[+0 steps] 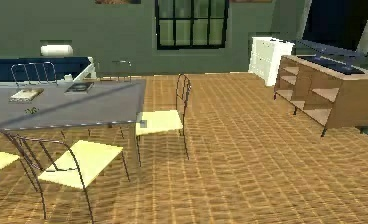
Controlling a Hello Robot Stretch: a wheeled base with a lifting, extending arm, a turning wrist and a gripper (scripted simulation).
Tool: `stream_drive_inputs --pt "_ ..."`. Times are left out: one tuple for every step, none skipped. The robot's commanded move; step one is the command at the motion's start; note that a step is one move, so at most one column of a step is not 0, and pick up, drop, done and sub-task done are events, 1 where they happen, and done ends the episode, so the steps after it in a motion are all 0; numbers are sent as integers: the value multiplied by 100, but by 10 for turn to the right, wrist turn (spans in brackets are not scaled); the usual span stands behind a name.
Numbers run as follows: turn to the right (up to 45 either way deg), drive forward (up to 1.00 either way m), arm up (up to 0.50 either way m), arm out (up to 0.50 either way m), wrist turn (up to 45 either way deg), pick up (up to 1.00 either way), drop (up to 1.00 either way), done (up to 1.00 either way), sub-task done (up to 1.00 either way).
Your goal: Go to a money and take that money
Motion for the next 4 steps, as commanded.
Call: stream_drive_inputs --pt "0 100 0 0 0 0 0 0 0" --pt "90 0 0 0 0 0 0 0 0" --pt "0 15 0 0 0 0 0 0 0" --pt "-450 0 0 0 0 0 0 0 0"
